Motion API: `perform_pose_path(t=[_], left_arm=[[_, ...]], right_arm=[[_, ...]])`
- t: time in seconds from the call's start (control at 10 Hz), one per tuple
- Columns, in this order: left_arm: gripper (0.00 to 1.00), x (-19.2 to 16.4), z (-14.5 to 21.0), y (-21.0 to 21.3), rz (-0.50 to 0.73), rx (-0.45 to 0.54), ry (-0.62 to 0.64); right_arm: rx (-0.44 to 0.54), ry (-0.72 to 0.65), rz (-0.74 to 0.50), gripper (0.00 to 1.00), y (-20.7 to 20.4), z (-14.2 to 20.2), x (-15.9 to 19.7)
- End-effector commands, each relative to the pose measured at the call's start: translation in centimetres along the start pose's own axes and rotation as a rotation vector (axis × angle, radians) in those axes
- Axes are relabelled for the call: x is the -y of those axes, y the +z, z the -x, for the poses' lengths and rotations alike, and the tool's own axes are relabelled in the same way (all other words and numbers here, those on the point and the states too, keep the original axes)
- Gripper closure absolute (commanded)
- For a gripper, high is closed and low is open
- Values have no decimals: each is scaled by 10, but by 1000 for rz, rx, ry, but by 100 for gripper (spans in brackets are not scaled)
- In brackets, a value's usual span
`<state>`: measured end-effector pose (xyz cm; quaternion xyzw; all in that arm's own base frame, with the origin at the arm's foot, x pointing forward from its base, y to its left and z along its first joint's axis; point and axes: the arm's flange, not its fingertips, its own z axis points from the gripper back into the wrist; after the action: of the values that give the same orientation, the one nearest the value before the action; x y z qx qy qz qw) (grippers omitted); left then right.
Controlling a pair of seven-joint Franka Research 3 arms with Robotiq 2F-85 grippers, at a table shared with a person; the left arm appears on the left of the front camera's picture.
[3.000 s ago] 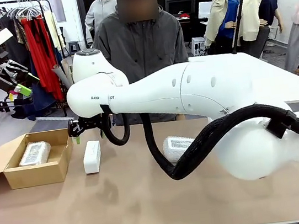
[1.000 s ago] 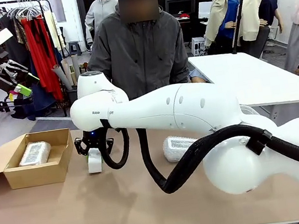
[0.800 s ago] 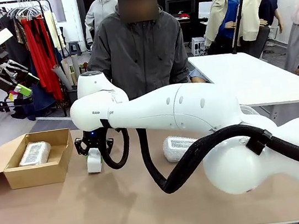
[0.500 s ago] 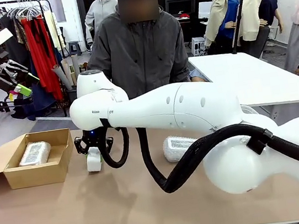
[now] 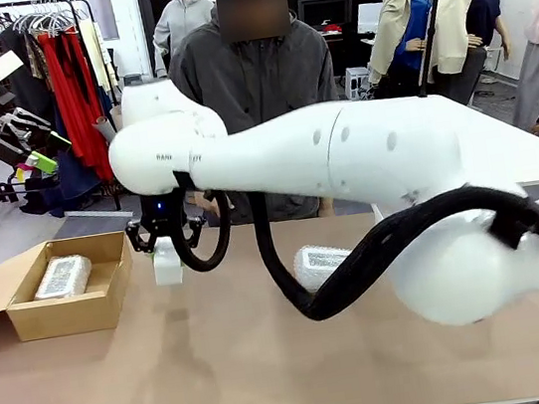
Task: Separate and place wrapped and unwrapped clocks.
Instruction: Pick up the Digital clock indicated by the person.
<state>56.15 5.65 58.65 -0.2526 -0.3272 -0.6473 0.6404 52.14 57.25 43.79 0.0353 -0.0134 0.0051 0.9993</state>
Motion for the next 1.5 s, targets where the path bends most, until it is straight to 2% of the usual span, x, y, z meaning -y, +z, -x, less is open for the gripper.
perform_pose_path(t=[0.0,0.2,0.4,0.8,0.9,1.2,1.4], left_arm=[[0,2,0,2,1,3,-16],[0,2,0,2,1,3,-16],[0,2,0,2,1,3,-16],[0,2,0,2,1,3,-16],[0,2,0,2,1,3,-16],[0,2,0,2,1,3,-16],[0,2,0,2,1,3,-16]], right_arm=[[-20,25,32,100,40,38,35],[-46,58,4,100,93,58,45],[-12,52,-8,100,149,78,62],[13,53,67,100,227,96,107],[23,66,54,100,244,97,119],[69,26,16,100,270,97,144],[75,-5,-5,100,271,93,156]])
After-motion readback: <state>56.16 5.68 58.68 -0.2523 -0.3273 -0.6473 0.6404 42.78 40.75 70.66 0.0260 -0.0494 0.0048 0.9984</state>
